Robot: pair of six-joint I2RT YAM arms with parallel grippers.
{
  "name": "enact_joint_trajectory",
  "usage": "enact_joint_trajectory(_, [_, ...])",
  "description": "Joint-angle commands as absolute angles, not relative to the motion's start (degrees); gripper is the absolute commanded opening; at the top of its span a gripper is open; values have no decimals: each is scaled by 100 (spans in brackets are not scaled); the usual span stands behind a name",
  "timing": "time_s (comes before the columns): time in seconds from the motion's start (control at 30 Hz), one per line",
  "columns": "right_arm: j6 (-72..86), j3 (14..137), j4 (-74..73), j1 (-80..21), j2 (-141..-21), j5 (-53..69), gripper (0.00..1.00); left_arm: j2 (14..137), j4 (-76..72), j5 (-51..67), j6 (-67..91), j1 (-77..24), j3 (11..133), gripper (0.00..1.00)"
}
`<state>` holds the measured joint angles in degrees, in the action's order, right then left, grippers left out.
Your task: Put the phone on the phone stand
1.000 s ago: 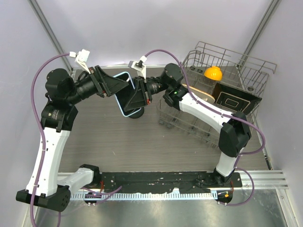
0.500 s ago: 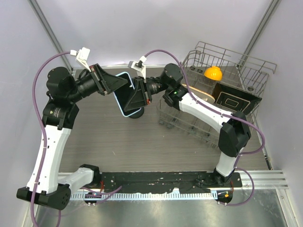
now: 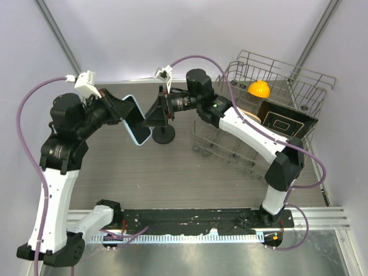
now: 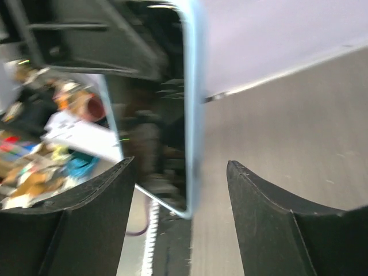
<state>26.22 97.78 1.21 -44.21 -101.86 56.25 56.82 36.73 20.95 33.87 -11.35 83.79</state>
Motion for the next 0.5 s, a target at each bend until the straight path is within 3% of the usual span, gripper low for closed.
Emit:
enact_joint_trajectory(0.0, [1073,10362,-1985,-4491,-9809,2899,70,4993,4271,-423,2866,-1107,8693,0])
enact_joint_trajectory(0.1, [854,10520,-2538,-4744,-9738,1666,70,4799,4683,-1438,2725,-1099,8736,0])
enact_joint_trajectory(0.13, [800,10608,-2923,-4842,-9808,756,69,4781,4824,-1920,2707,-1107,8736,0])
enact_joint_trajectory(0.23, [852,11362,-3950,-5106,-10150,-541,63,4702,4895,-2101,2567,-1107,8657,0])
enact_joint_trajectory(0.37, [826,12014,-4675,-5185,-10765,-500,63,4650,4808,-1995,2549,-1107,8499,0])
enact_joint_trajectory(0.47, [940,12269,-4860,-5212,-11038,-1367,70,4623,4755,-1934,2558,-1107,8455,0])
